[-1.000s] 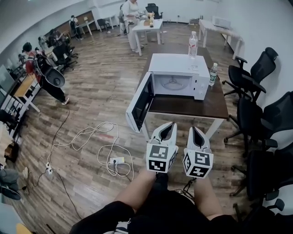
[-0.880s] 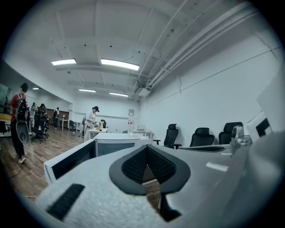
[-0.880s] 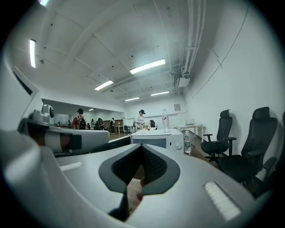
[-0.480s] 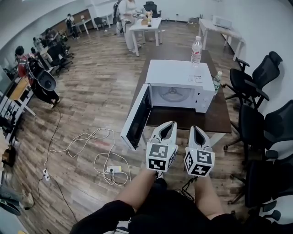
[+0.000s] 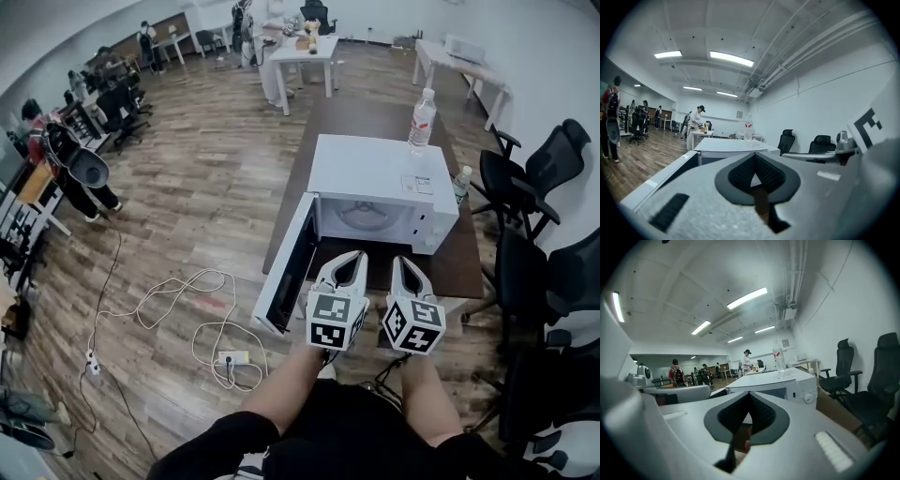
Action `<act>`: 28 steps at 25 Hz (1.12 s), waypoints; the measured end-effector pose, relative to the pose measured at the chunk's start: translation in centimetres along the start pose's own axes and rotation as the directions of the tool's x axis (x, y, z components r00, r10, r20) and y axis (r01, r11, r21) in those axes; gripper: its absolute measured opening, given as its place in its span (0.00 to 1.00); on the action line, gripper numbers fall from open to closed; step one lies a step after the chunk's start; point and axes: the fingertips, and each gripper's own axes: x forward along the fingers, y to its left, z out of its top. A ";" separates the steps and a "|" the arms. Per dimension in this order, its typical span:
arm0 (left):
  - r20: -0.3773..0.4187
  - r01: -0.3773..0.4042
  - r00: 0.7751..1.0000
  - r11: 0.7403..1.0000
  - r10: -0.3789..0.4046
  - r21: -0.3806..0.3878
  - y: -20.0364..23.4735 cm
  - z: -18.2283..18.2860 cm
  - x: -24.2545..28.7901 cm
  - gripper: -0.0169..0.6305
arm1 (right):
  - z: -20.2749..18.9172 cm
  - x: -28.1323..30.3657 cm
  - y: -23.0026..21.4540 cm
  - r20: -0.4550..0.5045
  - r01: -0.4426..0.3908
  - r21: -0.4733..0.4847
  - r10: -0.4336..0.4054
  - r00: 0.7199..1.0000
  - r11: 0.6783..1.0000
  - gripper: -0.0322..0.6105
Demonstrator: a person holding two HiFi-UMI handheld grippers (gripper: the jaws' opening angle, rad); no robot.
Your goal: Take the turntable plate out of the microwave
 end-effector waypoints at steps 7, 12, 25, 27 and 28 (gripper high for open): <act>-0.015 0.002 1.000 1.000 -0.002 -0.026 3.2 -0.3 3.1 0.04 | 0.2 4.9 0.6 -0.017 0.006 0.005 -0.006 1.000 1.000 0.06; -0.054 -0.010 0.999 0.999 0.008 -0.032 4.5 -1.6 4.7 0.04 | -1.4 6.8 -0.1 -0.032 -0.023 0.078 0.026 0.999 0.997 0.06; -0.135 -0.072 0.989 0.996 0.064 -0.054 7.8 -5.1 8.8 0.04 | -6.7 14.9 -5.0 0.019 -0.121 0.848 0.198 0.980 0.515 0.08; -0.154 -0.084 0.985 0.995 0.074 -0.061 8.2 -5.9 9.3 0.04 | -7.2 16.1 -5.7 0.054 -0.134 0.900 0.199 0.979 0.414 0.12; -0.161 -0.091 0.984 0.994 0.080 -0.064 8.4 -6.2 9.6 0.04 | -7.5 16.6 -6.0 0.065 -0.137 0.915 0.198 0.978 0.378 0.14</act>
